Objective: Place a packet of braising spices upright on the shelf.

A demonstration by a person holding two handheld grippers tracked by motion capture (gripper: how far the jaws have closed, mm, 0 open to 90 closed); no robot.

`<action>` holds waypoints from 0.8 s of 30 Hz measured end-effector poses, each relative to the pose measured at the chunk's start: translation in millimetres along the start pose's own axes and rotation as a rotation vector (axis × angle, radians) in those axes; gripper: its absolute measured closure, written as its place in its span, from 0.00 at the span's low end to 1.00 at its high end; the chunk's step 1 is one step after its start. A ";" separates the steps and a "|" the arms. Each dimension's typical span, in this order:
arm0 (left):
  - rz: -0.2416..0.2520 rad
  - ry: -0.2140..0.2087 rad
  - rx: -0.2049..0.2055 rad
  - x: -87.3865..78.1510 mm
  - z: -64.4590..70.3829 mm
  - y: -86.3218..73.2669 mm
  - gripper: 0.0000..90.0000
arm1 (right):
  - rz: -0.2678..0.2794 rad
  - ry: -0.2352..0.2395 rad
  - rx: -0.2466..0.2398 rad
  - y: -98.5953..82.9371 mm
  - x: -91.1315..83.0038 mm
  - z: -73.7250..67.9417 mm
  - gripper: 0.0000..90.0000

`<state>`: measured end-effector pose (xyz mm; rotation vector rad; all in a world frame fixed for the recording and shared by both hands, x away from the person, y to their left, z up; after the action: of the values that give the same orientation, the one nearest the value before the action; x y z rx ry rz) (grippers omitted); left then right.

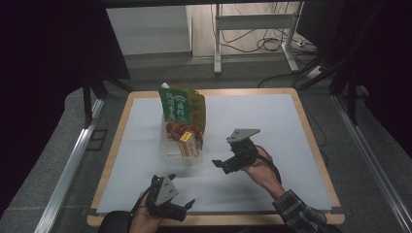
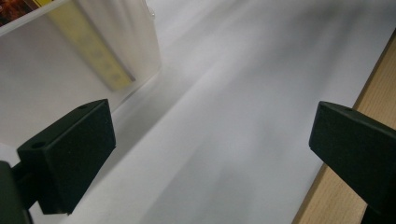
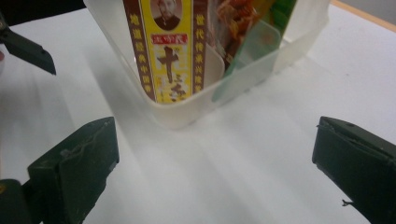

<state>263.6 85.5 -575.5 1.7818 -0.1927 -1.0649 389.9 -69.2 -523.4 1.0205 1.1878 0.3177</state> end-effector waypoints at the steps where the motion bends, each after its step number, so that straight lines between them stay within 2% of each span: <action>1: -0.003 0.001 0.003 -0.2 -0.4 -0.3 0.00 | -0.001 -0.004 0.001 -1.7 -1.8 1.0 0.00; 24: -0.001 -0.002 0.000 0.0 0.3 -0.2 0.00 | -0.006 -0.089 0.049 -45.7 -44.4 19.5 0.00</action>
<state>263.3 85.3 -575.7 1.7809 -0.1931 -1.0679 376.3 -133.8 -532.0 1.0628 1.1225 0.2365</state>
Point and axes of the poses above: each handheld gripper's, and its own axes: x roughly forward along the jaws, y roughly out of its top, z roughly to its right, the point moved 9 cm from there along x, roughly forward along the jaws, and after that the axes turned 1 degree about -y, right-handed, at the moved point
